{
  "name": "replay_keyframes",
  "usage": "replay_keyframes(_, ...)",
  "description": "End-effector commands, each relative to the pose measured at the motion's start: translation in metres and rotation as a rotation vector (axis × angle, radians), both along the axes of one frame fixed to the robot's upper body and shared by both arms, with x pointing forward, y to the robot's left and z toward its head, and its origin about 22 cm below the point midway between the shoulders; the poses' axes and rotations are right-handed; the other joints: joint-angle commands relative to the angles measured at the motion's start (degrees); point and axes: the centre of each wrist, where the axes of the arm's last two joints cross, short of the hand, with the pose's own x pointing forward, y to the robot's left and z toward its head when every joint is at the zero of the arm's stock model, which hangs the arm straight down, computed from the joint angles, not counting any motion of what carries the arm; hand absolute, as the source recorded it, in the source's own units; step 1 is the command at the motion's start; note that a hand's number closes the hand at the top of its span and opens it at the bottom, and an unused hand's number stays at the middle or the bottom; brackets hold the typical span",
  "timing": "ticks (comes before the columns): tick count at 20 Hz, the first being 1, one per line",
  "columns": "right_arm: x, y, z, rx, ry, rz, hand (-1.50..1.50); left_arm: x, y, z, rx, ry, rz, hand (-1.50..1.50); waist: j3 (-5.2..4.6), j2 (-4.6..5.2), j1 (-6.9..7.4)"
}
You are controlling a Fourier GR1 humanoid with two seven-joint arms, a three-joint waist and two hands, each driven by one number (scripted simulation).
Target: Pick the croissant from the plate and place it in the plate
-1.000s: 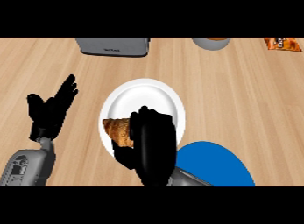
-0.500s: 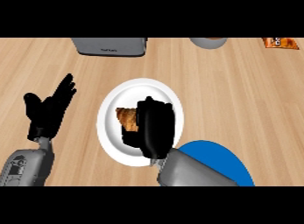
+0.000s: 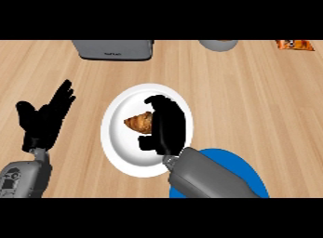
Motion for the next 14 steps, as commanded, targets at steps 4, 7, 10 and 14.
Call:
replay_keyframes(4, -0.010, 0.014, 0.018, 0.219, -0.267, 0.142, -1.50, -0.001, -0.003, -0.007, 0.008, -0.005, 0.011, 0.00, 0.02, 0.04, -0.04)
replay_keyframes(7, -0.021, 0.023, 0.053, 0.371, -0.313, 0.208, -1.50, 0.002, -0.005, -0.005, -0.008, 0.014, -0.001, 0.00, 0.02, -0.09, -0.24)
replay_keyframes(10, -0.032, 0.025, 0.065, 0.495, -0.280, 0.161, -1.50, -0.003, -0.002, -0.001, 0.009, -0.004, 0.004, 0.00, 0.00, -0.42, -0.22)
replay_keyframes(14, -0.048, 0.012, 0.061, 0.670, -0.118, 0.133, -1.50, -0.001, -0.007, -0.011, -0.005, 0.013, 0.002, 0.00, 0.02, -0.01, -0.86)
